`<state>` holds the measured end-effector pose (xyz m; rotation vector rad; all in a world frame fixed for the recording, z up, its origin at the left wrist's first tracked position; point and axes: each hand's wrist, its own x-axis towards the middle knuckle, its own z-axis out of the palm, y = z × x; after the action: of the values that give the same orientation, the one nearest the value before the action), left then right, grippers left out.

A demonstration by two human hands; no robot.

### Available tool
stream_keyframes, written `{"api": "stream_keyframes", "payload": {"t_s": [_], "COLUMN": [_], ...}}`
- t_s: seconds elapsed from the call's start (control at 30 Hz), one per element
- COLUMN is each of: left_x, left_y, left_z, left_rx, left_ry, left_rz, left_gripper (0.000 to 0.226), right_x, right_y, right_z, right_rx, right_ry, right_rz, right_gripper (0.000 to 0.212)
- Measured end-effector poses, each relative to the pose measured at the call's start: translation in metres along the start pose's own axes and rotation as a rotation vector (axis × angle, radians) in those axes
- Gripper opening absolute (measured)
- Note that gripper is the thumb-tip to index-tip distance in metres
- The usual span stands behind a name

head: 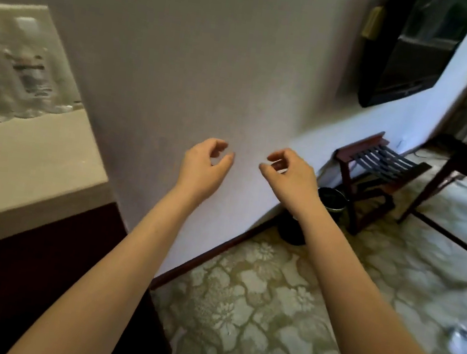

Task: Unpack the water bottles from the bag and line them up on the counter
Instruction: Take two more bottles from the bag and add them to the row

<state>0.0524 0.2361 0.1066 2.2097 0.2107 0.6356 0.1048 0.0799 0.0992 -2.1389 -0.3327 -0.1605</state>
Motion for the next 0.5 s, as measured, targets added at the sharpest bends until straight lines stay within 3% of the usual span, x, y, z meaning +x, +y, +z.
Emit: {"api": "stream_keyframes", "payload": {"t_s": [0.5], "left_x": [0.075], "left_y": [0.085], "left_z": [0.345], "left_rx": [-0.107], "left_ry": [-0.485], "left_rz": [0.011], "left_gripper": [0.030], "right_x": [0.069], "right_y": [0.266], "right_z": [-0.182], "right_rx": [-0.191], "right_ry": [0.133], "right_rz": [0.390], "right_gripper": [0.028]}}
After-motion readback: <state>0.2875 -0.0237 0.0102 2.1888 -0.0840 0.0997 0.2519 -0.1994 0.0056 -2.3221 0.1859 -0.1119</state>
